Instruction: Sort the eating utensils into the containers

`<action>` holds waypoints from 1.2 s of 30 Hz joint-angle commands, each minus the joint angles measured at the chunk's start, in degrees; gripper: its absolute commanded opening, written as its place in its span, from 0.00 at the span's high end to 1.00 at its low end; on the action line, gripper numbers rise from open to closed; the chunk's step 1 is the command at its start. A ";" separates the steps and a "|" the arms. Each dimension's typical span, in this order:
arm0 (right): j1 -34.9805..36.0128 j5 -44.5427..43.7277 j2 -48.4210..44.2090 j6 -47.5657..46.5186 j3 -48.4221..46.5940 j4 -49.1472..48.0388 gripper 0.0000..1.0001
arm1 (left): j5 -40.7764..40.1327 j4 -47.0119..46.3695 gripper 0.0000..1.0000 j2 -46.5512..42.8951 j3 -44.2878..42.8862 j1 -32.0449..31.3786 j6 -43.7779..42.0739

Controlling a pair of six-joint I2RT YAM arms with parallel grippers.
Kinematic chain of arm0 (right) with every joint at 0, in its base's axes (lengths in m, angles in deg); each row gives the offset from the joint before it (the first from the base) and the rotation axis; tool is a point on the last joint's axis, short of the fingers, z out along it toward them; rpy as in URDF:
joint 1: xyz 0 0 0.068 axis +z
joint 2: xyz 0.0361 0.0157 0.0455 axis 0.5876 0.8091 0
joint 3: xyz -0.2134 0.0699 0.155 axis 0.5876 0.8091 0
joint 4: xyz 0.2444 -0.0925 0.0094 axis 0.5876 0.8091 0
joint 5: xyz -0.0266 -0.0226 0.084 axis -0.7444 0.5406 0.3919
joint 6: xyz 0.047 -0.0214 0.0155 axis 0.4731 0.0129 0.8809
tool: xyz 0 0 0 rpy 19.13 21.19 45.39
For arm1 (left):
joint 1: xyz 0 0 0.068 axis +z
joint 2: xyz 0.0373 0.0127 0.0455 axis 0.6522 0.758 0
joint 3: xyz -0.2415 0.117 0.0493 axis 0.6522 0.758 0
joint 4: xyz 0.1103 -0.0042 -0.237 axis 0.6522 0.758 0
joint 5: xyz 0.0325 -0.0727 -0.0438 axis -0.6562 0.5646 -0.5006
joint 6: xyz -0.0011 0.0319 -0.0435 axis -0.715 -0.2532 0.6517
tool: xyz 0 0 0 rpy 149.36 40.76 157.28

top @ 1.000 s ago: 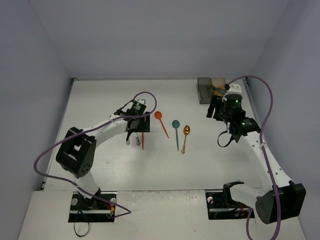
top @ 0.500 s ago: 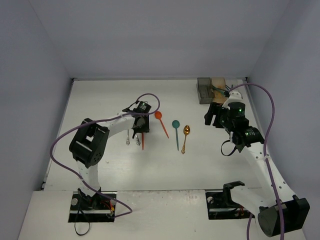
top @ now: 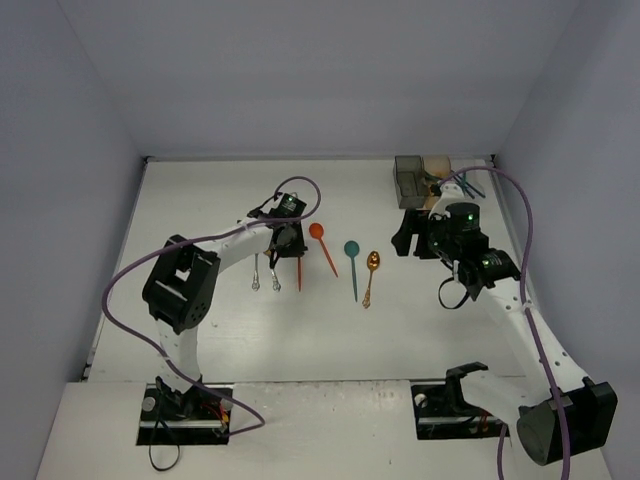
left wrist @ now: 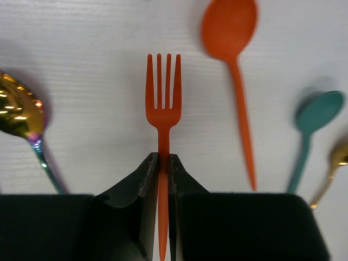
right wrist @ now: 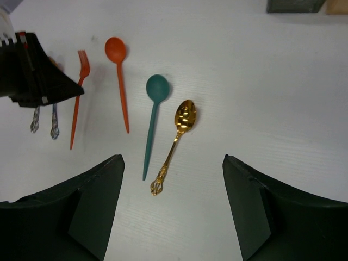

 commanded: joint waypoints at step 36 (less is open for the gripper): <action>17.25 -7.06 14.61 7.32 -8.86 -8.48 1.00 | 13.62 -29.17 1.00 -15.70 0.76 -7.27 25.29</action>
